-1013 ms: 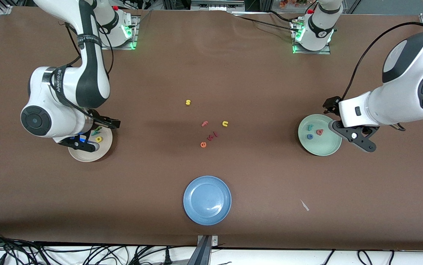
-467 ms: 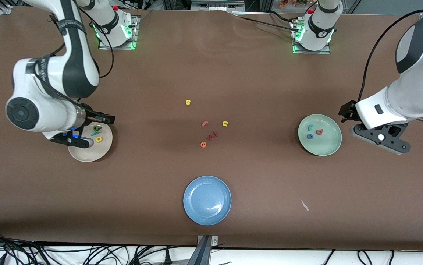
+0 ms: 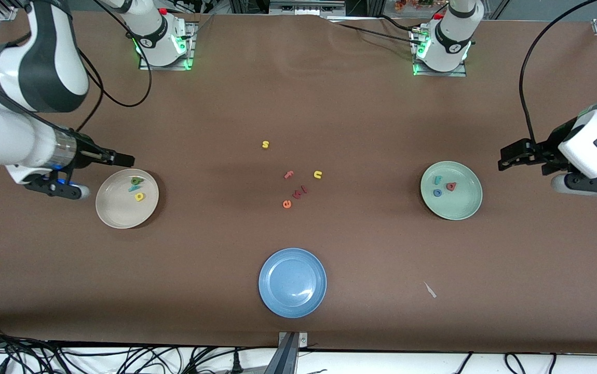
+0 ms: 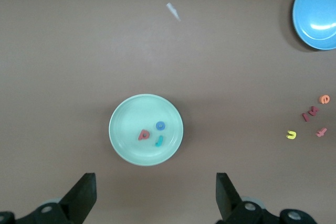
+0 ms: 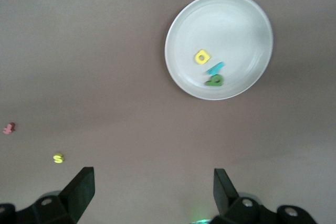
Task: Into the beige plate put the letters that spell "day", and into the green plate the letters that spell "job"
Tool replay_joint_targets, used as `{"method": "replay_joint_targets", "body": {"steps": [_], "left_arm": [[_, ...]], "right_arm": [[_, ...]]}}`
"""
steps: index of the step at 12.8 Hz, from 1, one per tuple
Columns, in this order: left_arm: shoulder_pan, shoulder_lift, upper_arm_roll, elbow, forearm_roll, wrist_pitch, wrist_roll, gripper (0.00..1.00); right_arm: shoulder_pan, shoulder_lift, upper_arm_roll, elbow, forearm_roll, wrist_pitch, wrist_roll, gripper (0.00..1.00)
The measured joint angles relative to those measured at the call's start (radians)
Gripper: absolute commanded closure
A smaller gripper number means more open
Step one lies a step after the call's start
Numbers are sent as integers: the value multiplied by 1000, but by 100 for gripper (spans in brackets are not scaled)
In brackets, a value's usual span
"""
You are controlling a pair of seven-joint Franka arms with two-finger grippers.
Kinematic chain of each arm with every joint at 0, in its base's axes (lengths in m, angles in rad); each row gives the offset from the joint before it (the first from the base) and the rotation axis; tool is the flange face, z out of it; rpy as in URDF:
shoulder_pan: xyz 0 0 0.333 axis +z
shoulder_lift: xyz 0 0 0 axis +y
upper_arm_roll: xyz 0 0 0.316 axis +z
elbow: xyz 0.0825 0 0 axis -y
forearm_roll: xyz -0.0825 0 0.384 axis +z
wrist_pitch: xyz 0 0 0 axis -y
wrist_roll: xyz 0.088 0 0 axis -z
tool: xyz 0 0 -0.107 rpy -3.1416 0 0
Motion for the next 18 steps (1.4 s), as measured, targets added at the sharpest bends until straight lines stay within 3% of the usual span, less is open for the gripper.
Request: {"method": "replay_joint_targets", "body": {"steps": [3,6,11,18], "left_arm": [[-30,-130,5,-149,27,31,-33,0],[-94,-188,68,-238,27,53,-36,0],[-111,-189,108,-251,7,66,-36,0],[-111,-189,115,-251,7,86,-36,0]], "right_arm": [[-50,-81,29,-13,-80,-7,-80,0],[-64,-154,75,-19,-139,-28,-87,0],[-93,-247,93,-17,-143,-62,-87,0],[-129,-260,92,-9,-143,-84,-163,0]]}}
